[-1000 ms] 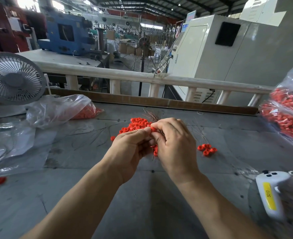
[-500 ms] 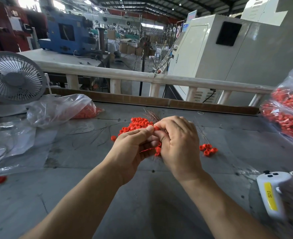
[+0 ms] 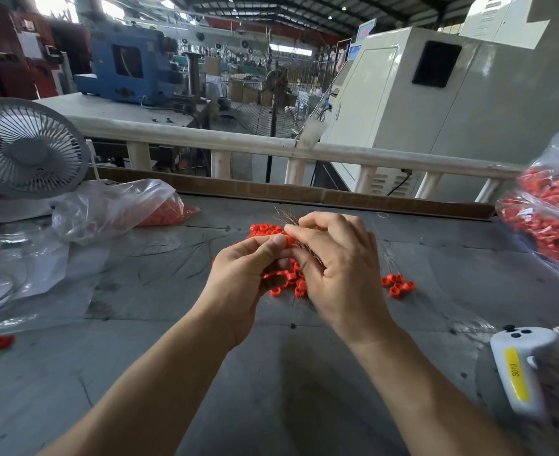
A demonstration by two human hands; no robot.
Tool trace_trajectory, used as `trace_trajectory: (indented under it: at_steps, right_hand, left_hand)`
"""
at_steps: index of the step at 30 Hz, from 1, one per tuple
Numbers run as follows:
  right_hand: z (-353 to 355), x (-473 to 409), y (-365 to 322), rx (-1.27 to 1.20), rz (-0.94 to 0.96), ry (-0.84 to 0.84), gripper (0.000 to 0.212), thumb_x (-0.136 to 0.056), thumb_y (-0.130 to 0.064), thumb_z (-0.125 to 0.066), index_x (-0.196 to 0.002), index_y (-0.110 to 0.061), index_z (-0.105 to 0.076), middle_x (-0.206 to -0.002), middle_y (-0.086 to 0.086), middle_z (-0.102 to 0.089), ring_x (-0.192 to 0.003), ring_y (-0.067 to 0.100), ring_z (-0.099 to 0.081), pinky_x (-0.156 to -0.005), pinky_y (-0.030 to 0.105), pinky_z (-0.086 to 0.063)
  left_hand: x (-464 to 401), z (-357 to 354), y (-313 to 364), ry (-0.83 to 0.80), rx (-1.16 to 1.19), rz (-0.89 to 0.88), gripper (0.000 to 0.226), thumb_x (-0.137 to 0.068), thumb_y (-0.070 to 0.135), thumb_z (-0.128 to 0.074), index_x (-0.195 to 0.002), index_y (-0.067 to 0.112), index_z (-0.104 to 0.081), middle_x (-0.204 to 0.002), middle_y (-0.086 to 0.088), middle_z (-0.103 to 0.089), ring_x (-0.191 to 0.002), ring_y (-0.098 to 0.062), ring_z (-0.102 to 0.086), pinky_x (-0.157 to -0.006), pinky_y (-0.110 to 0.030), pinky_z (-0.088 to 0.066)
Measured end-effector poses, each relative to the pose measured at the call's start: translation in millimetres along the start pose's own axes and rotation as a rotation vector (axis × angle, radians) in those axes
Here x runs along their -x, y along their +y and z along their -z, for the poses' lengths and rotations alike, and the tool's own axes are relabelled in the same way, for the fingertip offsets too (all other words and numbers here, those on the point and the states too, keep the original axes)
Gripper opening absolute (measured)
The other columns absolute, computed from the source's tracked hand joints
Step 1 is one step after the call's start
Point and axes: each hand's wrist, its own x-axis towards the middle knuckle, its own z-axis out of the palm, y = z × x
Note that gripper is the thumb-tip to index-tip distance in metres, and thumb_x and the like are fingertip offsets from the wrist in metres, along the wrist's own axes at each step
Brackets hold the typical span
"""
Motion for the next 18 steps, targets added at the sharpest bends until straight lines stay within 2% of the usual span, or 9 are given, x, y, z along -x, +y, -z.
trace_trajectory:
  at_steps: [3,4,5,7,9,11,14,16,18]
  right_hand:
    - [2.5,0.0,-4.0,-0.018,-0.03,0.045,0.025,-0.098,-0.022,-0.07,-0.121,-0.014,-0.074,-0.113,-0.001,-0.069,-0.108,0.02,-0.06,-0.094,0.033,-0.047]
    - [3.8,0.3,-5.5,-0.041,-0.074,0.081,0.018,-0.099,-0.026,-0.067,-0.11,-0.015,-0.075,-0.102,-0.003,-0.069,-0.098,0.016,-0.062,-0.088,0.029,-0.048]
    - [4.3,0.5,-6.8,-0.12,-0.161,0.09,0.021,-0.101,-0.034,-0.062,-0.096,-0.017,-0.073,-0.087,-0.006,-0.068,-0.084,0.012,-0.062,-0.077,0.026,-0.047]
    - [5.1,0.2,-11.6,-0.462,-0.451,-0.081,0.051,-0.102,-0.056,-0.048,-0.073,-0.018,-0.067,-0.062,-0.002,-0.065,-0.057,0.009,-0.057,-0.057,0.023,-0.044]
    - [4.3,1.0,-18.1,-0.812,-0.673,-0.294,0.069,-0.099,-0.067,-0.037,-0.068,-0.014,-0.068,-0.06,0.006,-0.069,-0.048,0.011,-0.055,-0.047,0.021,-0.041]
    - [1.9,4.0,-18.5,-0.911,-0.712,-0.368,0.073,-0.099,-0.066,-0.036,-0.068,-0.008,-0.067,-0.059,0.01,-0.067,-0.048,0.015,-0.053,-0.045,0.022,-0.038]
    - [-1.0,3.9,-18.8,-0.94,-0.721,-0.311,0.064,-0.099,-0.055,-0.041,-0.068,-0.006,-0.068,-0.052,0.002,-0.061,-0.046,0.013,-0.051,-0.043,0.022,-0.036]
    - [-0.8,4.4,-19.8,-0.983,-0.703,-0.261,0.054,-0.101,-0.046,-0.041,-0.073,-0.018,-0.077,-0.052,-0.002,-0.062,-0.047,0.008,-0.053,-0.043,0.02,-0.038]
    - [0.9,5.1,-20.1,-1.005,-0.647,-0.224,0.045,-0.106,-0.034,-0.041,-0.091,-0.03,-0.083,-0.063,-0.006,-0.071,-0.058,0.003,-0.064,-0.052,0.016,-0.046]
  left_hand:
    - [0.5,-1.2,1.3,0.012,-0.029,-0.072,0.027,-0.086,0.026,-0.072,-0.1,0.003,-0.076,-0.084,-0.013,-0.067,-0.075,-0.019,-0.063,-0.072,-0.032,-0.055]
    - [0.5,-1.6,1.6,0.023,-0.051,-0.105,0.026,-0.085,0.028,-0.072,-0.098,0.005,-0.076,-0.086,-0.014,-0.068,-0.076,-0.02,-0.063,-0.072,-0.031,-0.056]
    - [0.9,-2.0,1.6,0.034,-0.087,-0.146,0.028,-0.085,0.029,-0.073,-0.098,0.005,-0.076,-0.088,-0.015,-0.068,-0.078,-0.021,-0.063,-0.074,-0.032,-0.055]
    - [2.5,-4.8,0.5,0.045,-0.155,-0.228,0.029,-0.088,0.028,-0.072,-0.101,0.002,-0.073,-0.087,-0.014,-0.07,-0.077,-0.021,-0.062,-0.072,-0.031,-0.055]
    - [5.7,-9.1,-0.6,0.02,-0.2,-0.286,0.019,-0.095,0.017,-0.069,-0.101,-0.001,-0.069,-0.074,-0.012,-0.067,-0.062,-0.021,-0.063,-0.056,-0.028,-0.054]
    - [8.8,-13.3,-3.0,-0.031,-0.258,-0.31,0.013,-0.098,0.008,-0.064,-0.1,-0.004,-0.066,-0.061,-0.011,-0.063,-0.046,-0.023,-0.06,-0.046,-0.027,-0.05]
    - [9.9,-16.7,-4.8,-0.074,-0.273,-0.317,0.01,-0.099,0.003,-0.062,-0.101,-0.005,-0.066,-0.061,-0.013,-0.064,-0.046,-0.025,-0.061,-0.047,-0.027,-0.049]
    - [10.0,-15.8,-5.1,-0.097,-0.255,-0.298,0.01,-0.099,-0.001,-0.059,-0.102,-0.004,-0.067,-0.065,-0.01,-0.066,-0.052,-0.021,-0.063,-0.051,-0.025,-0.051]
    - [8.7,-13.8,-6.8,-0.099,-0.271,-0.284,0.013,-0.099,-0.003,-0.058,-0.102,0.0,-0.071,-0.073,-0.006,-0.069,-0.065,-0.015,-0.066,-0.062,-0.024,-0.053]
